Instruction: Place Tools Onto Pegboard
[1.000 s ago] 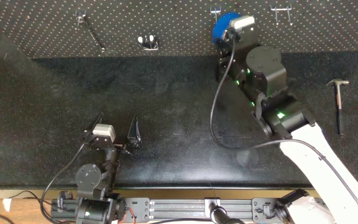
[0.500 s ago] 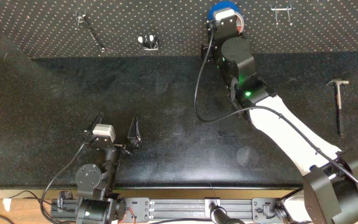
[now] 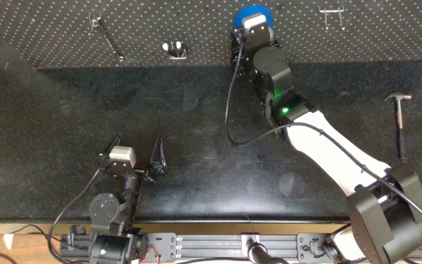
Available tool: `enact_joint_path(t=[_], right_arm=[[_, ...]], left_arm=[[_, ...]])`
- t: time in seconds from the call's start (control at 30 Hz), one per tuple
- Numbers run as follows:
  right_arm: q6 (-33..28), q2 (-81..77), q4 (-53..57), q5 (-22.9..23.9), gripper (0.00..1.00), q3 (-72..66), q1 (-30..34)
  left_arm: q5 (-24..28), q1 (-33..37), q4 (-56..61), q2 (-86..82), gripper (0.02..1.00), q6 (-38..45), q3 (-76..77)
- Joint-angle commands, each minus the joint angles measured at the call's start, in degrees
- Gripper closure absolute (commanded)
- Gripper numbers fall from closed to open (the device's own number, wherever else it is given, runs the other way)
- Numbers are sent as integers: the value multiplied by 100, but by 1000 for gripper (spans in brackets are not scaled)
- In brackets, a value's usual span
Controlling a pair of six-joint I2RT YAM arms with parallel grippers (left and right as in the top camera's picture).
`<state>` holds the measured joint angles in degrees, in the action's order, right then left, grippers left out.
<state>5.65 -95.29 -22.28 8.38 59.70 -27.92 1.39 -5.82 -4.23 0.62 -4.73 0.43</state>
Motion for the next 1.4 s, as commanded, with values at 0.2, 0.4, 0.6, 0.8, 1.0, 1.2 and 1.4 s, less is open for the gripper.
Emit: enact_joint_path(t=[0.2,0.4,0.6,0.8,1.0,1.2,1.4], right_arm=[[-39,1211,2236,-378,169,98,-39],[640,2050,7215,-929,25,96,925],[-485,1967,8196,-540,25,9,3829],[-2302,1051,8067,-546,25,9,5978],[-3775,146,7497,-785,25,9,6529],[-4197,-376,6922,-1154,25,9,6529],[-4199,-789,6537,-1237,18,9,6529]], left_arm=[[79,-24,-33,-44,23,55,-11],[79,-24,-35,-44,23,55,-11],[81,-26,-33,-44,23,55,-11],[79,-24,-33,-44,23,55,-11],[79,-24,-33,-44,23,55,-11],[79,-24,-33,-44,23,55,-11],[79,-24,-33,-44,23,55,-11]])
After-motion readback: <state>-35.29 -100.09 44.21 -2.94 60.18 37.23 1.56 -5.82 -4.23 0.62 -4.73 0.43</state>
